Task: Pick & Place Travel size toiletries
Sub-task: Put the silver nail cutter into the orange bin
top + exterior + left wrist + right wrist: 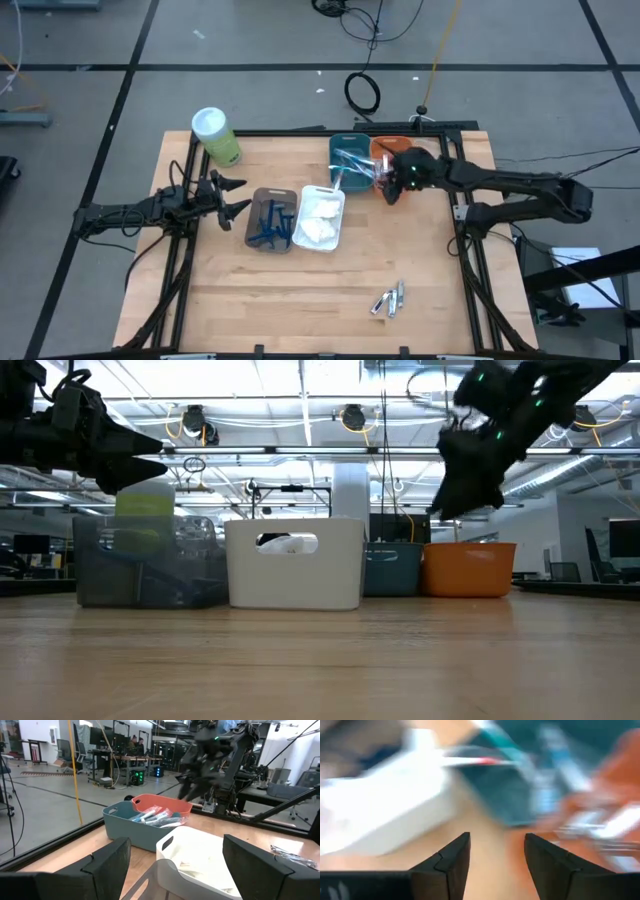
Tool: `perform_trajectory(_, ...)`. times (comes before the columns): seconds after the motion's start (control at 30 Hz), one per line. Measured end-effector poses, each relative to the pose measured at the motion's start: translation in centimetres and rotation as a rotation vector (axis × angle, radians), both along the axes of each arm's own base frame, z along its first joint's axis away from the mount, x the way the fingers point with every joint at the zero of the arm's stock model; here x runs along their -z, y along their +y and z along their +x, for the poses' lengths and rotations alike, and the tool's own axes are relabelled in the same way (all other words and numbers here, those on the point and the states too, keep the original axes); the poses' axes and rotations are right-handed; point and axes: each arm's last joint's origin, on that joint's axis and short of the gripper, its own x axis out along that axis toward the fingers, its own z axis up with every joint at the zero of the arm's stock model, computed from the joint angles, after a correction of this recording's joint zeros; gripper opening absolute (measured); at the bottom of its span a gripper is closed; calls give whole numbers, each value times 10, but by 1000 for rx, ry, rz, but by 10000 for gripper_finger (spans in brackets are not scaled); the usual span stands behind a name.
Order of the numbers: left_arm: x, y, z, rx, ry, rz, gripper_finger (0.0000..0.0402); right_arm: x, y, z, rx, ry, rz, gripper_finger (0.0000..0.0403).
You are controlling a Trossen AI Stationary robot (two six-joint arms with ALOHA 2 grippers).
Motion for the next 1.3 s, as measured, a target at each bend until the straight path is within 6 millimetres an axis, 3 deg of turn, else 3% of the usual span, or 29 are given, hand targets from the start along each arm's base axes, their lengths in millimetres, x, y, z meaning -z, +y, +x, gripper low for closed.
perform_trajectory(0.13,0,0,0,0,0,0,306,-19,35,3,-186,-159,104,170)
perform_trajectory(0.33,0,0,0,0,0,0,306,-35,110,15,-473,-331,277,167)
perform_trajectory(0.5,0,0,0,-1,0,0,306,-21,175,15,-517,-277,414,166)
perform_trajectory(0.67,0,0,0,0,0,0,306,2,220,10,-356,-108,618,166)
perform_trajectory(0.8,0,0,0,0,0,0,306,13,238,5,-156,76,730,166)
perform_trajectory(0.93,0,0,0,-1,0,0,306,20,238,1,54,278,735,166)
perform_trajectory(1.07,0,0,0,0,0,0,306,33,237,1,204,358,708,166)
perform_trajectory(1.3,0,0,0,-1,0,0,306,63,245,10,301,419,678,166)
